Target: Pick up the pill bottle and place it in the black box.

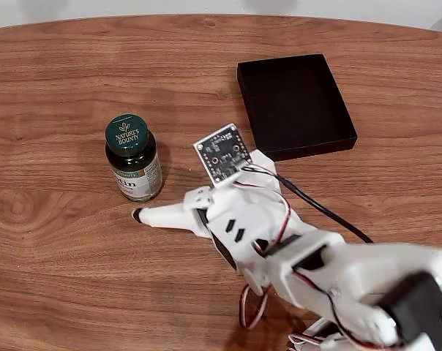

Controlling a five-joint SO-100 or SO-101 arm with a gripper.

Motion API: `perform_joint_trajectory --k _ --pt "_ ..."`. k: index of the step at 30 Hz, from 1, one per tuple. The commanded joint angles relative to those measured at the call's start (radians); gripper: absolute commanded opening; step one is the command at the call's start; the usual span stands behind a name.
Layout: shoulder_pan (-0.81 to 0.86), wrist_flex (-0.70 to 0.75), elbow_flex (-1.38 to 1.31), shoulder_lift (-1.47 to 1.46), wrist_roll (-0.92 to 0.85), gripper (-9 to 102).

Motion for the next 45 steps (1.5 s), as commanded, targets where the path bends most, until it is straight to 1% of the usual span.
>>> perform_joint_trajectory --k 1,10,19,27,32,41,45 --pt "-0.017 -0.084 -0.149 -0.103 -0.02 48" --pt "-0.035 -0.158 -0.4 -0.396 -0.02 48" --pt "-0.063 -0.187 -0.548 -0.558 -0.04 44" --pt "-0.124 -0.293 -0.574 -0.632 -0.048 38" --pt "-0.147 -0.319 -0.592 -0.65 -0.044 34" --pt "-0.16 -0.356 -0.574 -0.64 -0.044 19" --pt "-0.156 -0.36 -0.541 -0.604 -0.046 16"
